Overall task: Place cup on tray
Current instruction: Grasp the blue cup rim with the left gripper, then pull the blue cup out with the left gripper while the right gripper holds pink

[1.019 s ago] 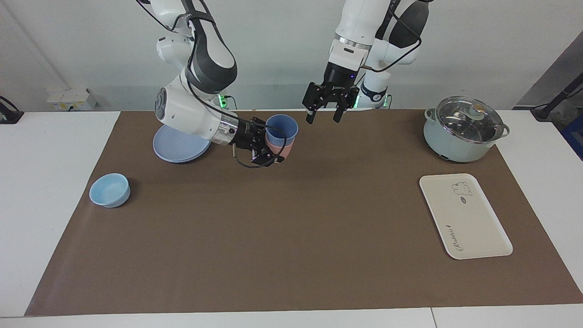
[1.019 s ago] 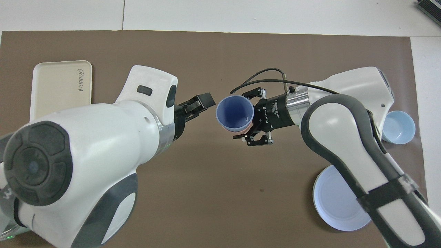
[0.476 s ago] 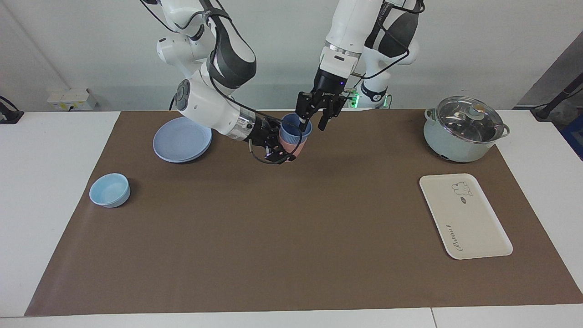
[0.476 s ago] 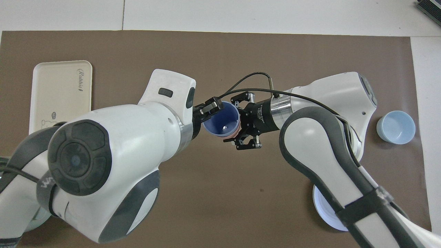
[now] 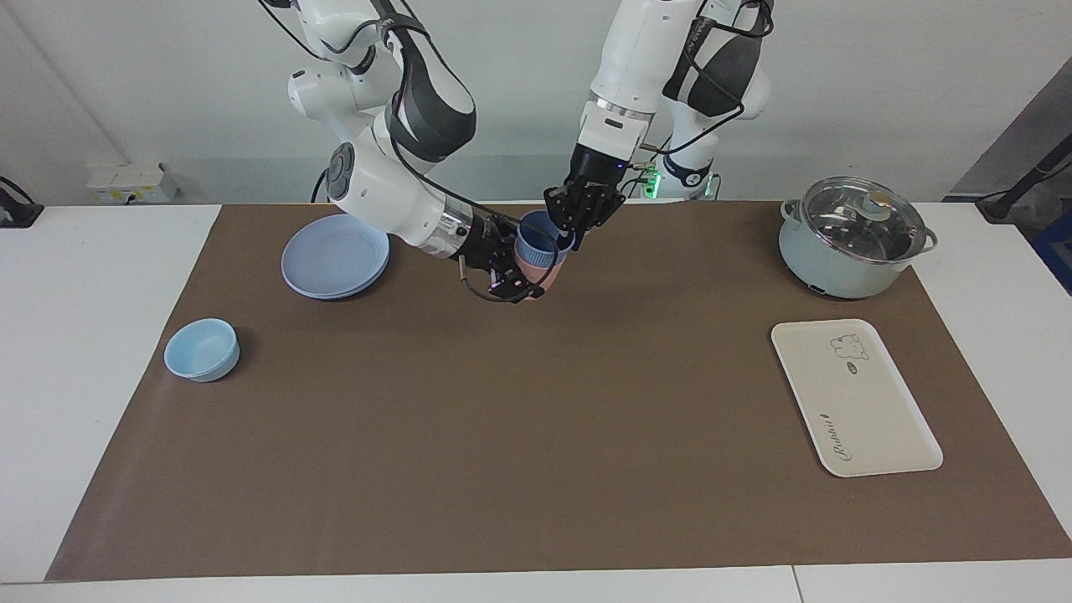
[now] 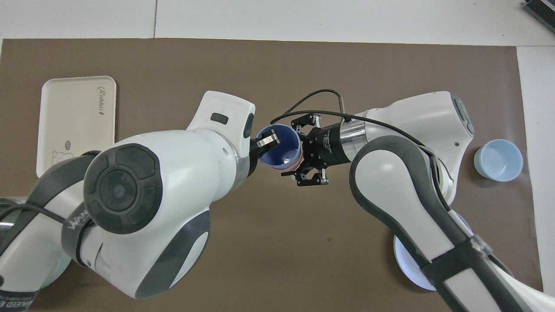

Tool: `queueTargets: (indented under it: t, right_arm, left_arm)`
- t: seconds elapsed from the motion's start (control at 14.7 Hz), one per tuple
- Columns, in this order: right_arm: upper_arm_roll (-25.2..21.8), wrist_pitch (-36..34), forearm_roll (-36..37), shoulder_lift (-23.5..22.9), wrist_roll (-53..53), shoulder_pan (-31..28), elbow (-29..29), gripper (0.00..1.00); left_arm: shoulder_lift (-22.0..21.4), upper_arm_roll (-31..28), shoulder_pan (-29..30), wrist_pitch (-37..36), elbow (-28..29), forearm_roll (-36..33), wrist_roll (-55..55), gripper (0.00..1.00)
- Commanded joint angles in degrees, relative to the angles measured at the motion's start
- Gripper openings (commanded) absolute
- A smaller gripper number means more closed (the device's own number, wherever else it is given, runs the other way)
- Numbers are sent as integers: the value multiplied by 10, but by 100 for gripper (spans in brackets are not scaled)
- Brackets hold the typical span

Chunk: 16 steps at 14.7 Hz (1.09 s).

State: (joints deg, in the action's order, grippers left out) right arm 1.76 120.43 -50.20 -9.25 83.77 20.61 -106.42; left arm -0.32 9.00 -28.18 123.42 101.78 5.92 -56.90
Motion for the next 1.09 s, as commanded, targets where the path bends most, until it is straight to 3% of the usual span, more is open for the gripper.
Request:
queueTargets:
  t: [0.0,0.34,0.54,0.75,0.88,1.02]
  right_arm:
    - [5,4,7,8,10,-1,-4,0]
    - [0,5,1,13,7,-8,-3,0]
    - [-3,4,-7,13,8,-16,-4,0]
    - [-4,1,-36,19,2,-44,-13,0]
    - [-4,-6,-37,21,-18,-72,-26,0]
    - [-3,-15,-52,26,-69,-117,-52,0]
  left_arm:
    - [2,-6,0,-30,-29,-6,-5,0]
    - [-9,-20,0,-147,-108,-3,-2,0]
    - [-9,-20,34,-216,-157,-1,15,0]
    - [-25,-21,87,-230,-149,2,76,0]
    - [-54,-28,146,-223,-94,10,180,0]
    - [-63,-28,242,-198,-40,43,325,0]
